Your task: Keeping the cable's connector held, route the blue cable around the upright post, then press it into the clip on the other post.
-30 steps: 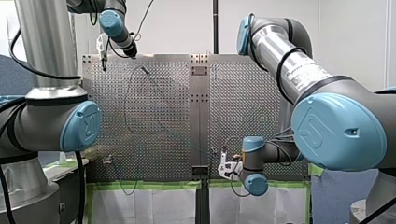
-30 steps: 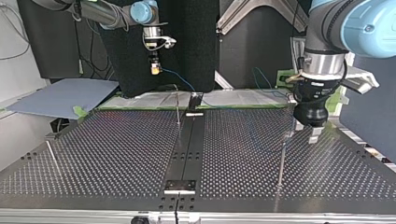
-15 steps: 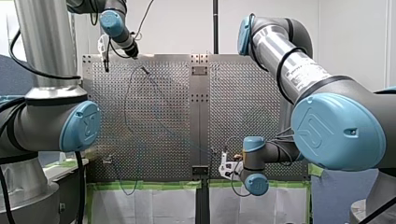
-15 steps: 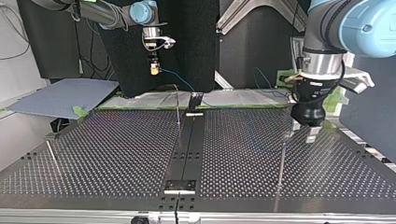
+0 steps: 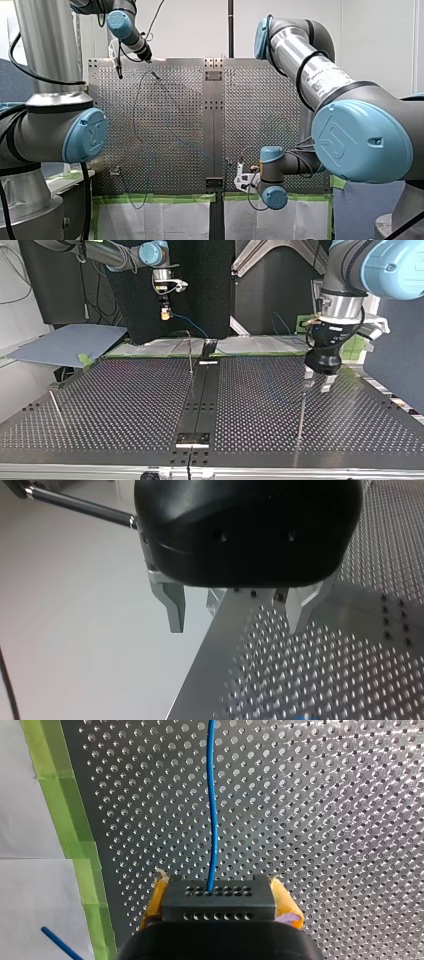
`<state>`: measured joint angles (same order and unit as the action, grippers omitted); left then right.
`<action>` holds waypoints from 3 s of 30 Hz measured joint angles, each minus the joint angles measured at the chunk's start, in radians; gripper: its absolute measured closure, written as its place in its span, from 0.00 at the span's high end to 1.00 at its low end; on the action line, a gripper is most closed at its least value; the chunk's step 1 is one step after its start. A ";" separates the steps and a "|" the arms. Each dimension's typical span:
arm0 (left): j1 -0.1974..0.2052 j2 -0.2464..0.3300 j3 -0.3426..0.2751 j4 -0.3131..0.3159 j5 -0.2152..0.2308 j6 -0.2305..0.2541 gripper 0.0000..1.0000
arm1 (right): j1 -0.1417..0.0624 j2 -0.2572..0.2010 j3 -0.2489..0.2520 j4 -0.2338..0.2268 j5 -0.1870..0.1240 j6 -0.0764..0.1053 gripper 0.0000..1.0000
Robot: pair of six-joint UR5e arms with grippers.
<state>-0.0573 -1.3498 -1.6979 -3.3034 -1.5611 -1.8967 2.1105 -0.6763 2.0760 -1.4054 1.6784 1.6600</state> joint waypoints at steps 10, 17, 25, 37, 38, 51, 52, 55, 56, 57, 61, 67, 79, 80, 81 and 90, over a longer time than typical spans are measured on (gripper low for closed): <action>-0.009 0.001 -0.001 -0.015 0.028 -0.079 1.00 | 0.000 0.000 0.000 0.000 -0.001 0.002 0.00; -0.010 -0.005 -0.019 -0.040 -0.024 -0.134 1.00 | 0.001 0.000 0.000 0.000 -0.016 0.007 0.00; -0.006 -0.045 -0.053 -0.014 -0.039 -0.201 1.00 | 0.001 0.001 0.000 0.001 -0.021 0.012 0.00; -0.003 -0.056 -0.055 0.025 -0.040 -0.297 1.00 | 0.000 0.003 0.000 -0.001 -0.023 0.011 0.00; -0.001 -0.058 -0.055 0.033 -0.040 -0.307 1.00 | 0.000 0.003 0.000 -0.001 -0.023 0.011 0.00; 0.016 -0.122 -0.055 0.123 -0.060 -0.344 1.00 | 0.001 0.003 0.000 -0.002 -0.023 0.002 0.00; 0.019 -0.123 -0.055 0.127 -0.067 -0.341 1.00 | 0.001 0.003 0.000 -0.002 -0.023 0.001 0.00; 0.031 -0.124 -0.055 0.142 -0.084 -0.330 1.00 | 0.001 0.003 0.000 -0.004 -0.023 -0.001 0.00; 0.036 -0.127 -0.055 0.150 -0.084 -0.328 1.00 | 0.001 0.003 0.000 -0.005 -0.023 -0.001 0.00; 0.040 -0.131 -0.055 0.155 -0.082 -0.327 1.00 | 0.001 0.003 0.000 -0.005 -0.023 -0.002 0.00; 0.054 -0.157 -0.055 0.182 -0.057 -0.325 1.00 | 0.001 0.003 0.000 -0.006 -0.023 -0.003 0.00; 0.076 -0.174 -0.055 0.228 -0.018 -0.341 1.00 | 0.004 0.003 0.000 -0.006 -0.023 -0.003 0.00; 0.160 -0.175 -0.055 0.248 -0.049 -0.284 1.00 | 0.005 0.004 0.000 -0.006 -0.023 -0.007 0.00; 0.169 -0.175 -0.055 0.248 -0.052 -0.274 1.00 | 0.006 0.004 0.000 -0.006 -0.023 -0.007 0.00; 0.176 -0.175 -0.055 0.250 -0.052 -0.267 1.00 | 0.006 0.004 0.000 -0.006 -0.023 -0.007 0.00; 0.194 -0.176 -0.018 0.274 0.008 -0.231 1.00 | 0.007 0.005 0.000 -0.007 -0.023 -0.008 0.00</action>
<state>0.1364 -1.5253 -1.7161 -3.0290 -1.5530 -2.1274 2.1175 -0.6714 2.0763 -1.4124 1.6554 1.6524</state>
